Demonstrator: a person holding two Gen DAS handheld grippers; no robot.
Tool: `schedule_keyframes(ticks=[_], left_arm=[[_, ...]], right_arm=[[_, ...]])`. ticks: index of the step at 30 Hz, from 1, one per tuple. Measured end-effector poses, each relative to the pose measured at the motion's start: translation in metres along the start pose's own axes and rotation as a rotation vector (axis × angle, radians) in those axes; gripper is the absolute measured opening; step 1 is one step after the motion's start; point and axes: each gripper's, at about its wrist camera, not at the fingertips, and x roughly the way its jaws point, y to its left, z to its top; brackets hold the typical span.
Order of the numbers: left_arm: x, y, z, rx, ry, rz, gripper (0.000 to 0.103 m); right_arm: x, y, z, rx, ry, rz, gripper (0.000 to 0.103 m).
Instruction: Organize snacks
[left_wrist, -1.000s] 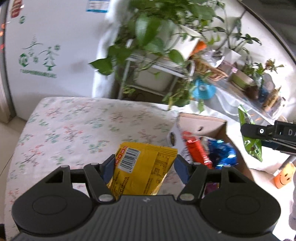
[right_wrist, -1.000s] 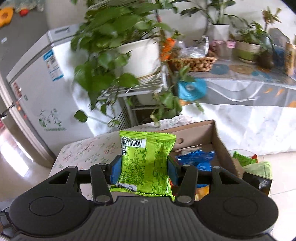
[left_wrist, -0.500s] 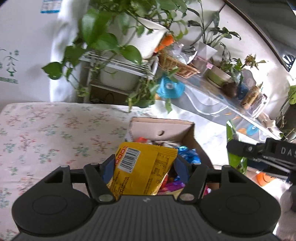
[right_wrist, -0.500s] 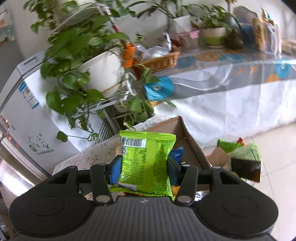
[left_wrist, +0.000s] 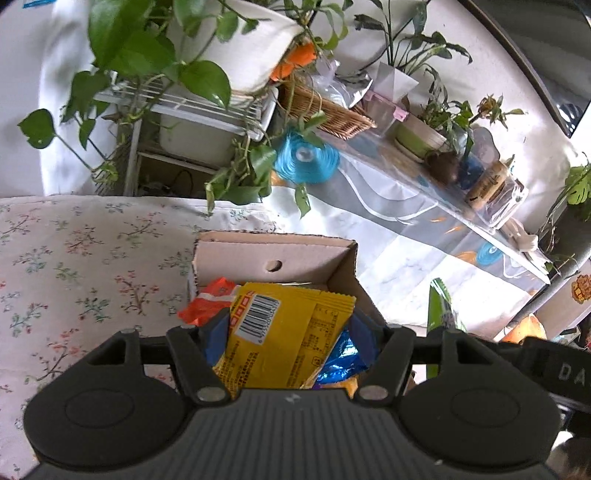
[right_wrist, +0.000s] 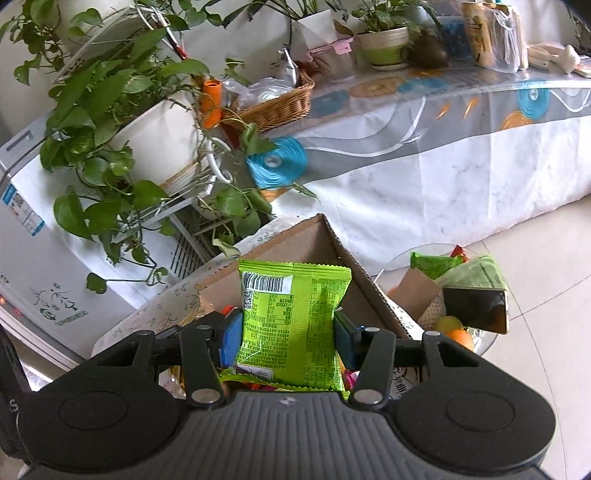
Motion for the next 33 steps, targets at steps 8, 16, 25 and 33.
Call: schedule_keyframes(ticks=[8, 16, 25, 33], left_arm=[[-0.003, -0.012, 0.000, 0.082, 0.012, 0.099, 0.094], [-0.016, -0.009, -0.009, 0.107, 0.073, 0.207, 0.095], [-0.042, -0.004, -0.024, 0.108, 0.091, 0.298, 0.098], [-0.064, -0.005, -0.029, 0.116, 0.085, 0.341, 0.100]], right_arm=[[0.001, -0.007, 0.001, 0.059, 0.006, -0.017, 0.073], [0.001, -0.005, 0.001, 0.040, 0.001, -0.047, 0.083], [0.001, 0.004, 0.000, -0.056, -0.007, -0.104, 0.091], [-0.005, 0.012, -0.005, -0.121, -0.008, -0.120, 0.097]])
